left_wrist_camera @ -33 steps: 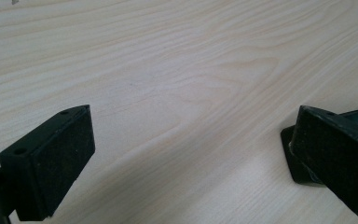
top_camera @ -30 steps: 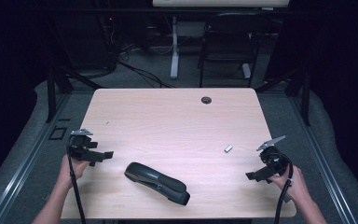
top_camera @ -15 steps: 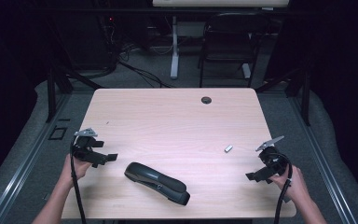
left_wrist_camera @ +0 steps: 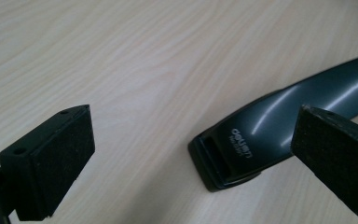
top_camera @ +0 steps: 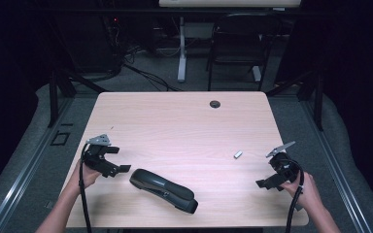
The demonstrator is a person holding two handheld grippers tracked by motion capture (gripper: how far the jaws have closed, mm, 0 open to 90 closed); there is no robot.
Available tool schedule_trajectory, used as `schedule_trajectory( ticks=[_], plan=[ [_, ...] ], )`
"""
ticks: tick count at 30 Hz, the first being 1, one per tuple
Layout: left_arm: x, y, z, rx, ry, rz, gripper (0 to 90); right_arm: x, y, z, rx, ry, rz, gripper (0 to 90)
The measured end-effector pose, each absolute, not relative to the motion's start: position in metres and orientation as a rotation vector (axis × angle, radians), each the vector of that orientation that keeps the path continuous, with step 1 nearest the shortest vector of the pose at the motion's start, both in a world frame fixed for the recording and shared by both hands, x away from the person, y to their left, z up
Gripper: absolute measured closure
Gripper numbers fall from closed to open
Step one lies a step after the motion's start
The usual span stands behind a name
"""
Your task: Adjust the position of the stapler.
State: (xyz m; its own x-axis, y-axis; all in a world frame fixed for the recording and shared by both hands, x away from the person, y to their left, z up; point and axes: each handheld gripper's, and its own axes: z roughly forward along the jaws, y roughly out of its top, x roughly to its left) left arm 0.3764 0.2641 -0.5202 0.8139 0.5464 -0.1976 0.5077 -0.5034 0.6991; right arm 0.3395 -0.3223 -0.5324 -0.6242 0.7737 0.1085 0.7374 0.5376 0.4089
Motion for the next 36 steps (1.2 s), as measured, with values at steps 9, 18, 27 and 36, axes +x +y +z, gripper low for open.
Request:
schedule_trajectory(
  ticks=[9, 18, 27, 36],
  plan=[
    [0.367, 0.239, -0.515, 2.266, 0.617, 0.052, 0.0, 0.339, -0.321, -0.532, 1.309, 2.691, 0.652, 0.0],
    [0.362, 0.227, -0.52, 2.314, 0.543, 0.037, 0.0, 0.34, -0.32, -0.533, 1.32, 2.691, 0.663, 0.0],
    [0.357, 0.209, -0.522, 2.351, 0.447, 0.031, 0.0, 0.34, -0.321, -0.534, 1.318, 2.703, 0.646, 0.0],
    [0.356, 0.19, -0.524, 2.386, 0.366, 0.0, 0.0, 0.34, -0.32, -0.535, 1.329, 2.702, 0.649, 0.0]
  ],
)
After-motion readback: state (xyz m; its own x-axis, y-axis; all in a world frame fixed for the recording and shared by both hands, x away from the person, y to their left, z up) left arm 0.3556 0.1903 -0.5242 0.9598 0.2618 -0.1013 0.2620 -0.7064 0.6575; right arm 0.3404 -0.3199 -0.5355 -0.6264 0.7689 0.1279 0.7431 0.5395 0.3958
